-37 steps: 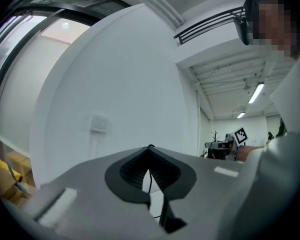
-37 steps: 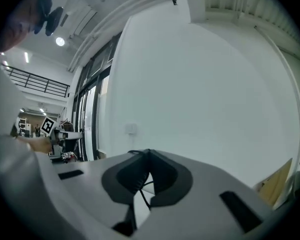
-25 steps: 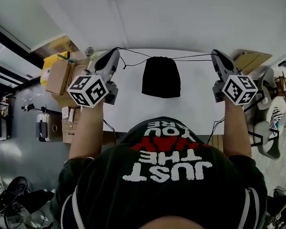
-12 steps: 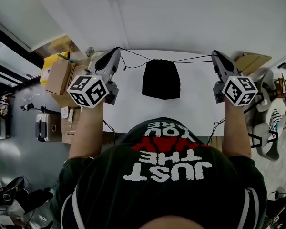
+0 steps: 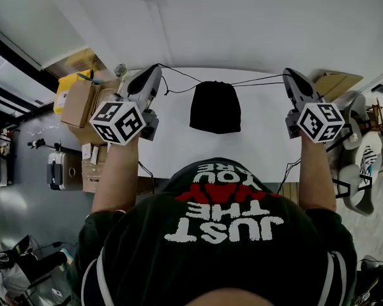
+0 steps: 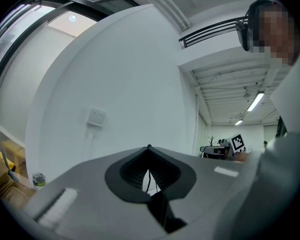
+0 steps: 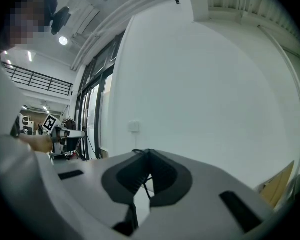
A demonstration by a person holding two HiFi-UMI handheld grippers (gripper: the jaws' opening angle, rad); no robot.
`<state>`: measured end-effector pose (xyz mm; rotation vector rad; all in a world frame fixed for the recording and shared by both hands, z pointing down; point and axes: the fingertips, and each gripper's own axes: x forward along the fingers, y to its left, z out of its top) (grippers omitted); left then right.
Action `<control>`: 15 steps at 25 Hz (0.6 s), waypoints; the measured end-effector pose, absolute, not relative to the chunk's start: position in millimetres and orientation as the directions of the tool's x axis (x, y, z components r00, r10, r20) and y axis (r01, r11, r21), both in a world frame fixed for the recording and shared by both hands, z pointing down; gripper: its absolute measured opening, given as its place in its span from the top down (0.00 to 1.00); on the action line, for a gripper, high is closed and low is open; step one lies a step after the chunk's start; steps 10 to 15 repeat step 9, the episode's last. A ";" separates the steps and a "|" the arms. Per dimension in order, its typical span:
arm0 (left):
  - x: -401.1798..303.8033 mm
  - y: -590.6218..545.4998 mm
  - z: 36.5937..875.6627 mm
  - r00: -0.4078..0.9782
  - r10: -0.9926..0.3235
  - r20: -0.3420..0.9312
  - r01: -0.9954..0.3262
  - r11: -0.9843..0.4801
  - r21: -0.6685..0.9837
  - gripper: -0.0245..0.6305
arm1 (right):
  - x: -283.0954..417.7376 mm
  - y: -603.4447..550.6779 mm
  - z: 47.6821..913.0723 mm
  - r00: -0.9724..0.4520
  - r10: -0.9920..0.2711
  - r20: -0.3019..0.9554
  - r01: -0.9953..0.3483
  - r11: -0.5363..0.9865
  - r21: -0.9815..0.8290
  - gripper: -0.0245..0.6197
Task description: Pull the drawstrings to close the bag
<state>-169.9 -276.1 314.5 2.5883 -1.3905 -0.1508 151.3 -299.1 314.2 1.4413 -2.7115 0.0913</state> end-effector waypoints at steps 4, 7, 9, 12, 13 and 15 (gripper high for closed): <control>-169.7 -275.2 314.8 0.553 -0.833 0.003 -0.812 -0.539 0.222 0.96 | 151.1 -298.6 314.6 -0.561 -0.823 0.090 -0.827 0.562 -0.017 0.95; -169.9 -274.8 314.7 0.552 -0.834 0.004 -0.813 -0.538 0.222 0.96 | 151.4 -298.4 314.2 -0.561 -0.823 0.090 -0.827 0.562 -0.016 0.95; -169.8 -274.5 314.3 0.552 -0.834 0.005 -0.814 -0.538 0.221 0.96 | 151.7 -298.2 313.6 -0.561 -0.823 0.090 -0.827 0.562 -0.015 0.95; -169.8 -274.5 314.3 0.552 -0.834 0.005 -0.814 -0.538 0.221 0.96 | 151.7 -298.2 313.6 -0.561 -0.823 0.090 -0.827 0.562 -0.015 0.95; -169.8 -274.5 314.3 0.552 -0.834 0.005 -0.814 -0.538 0.221 0.96 | 151.7 -298.2 313.6 -0.561 -0.823 0.090 -0.827 0.562 -0.015 0.95; -169.8 -274.5 314.3 0.552 -0.834 0.005 -0.814 -0.538 0.221 0.96 | 151.7 -298.2 313.6 -0.561 -0.823 0.090 -0.827 0.562 -0.015 0.95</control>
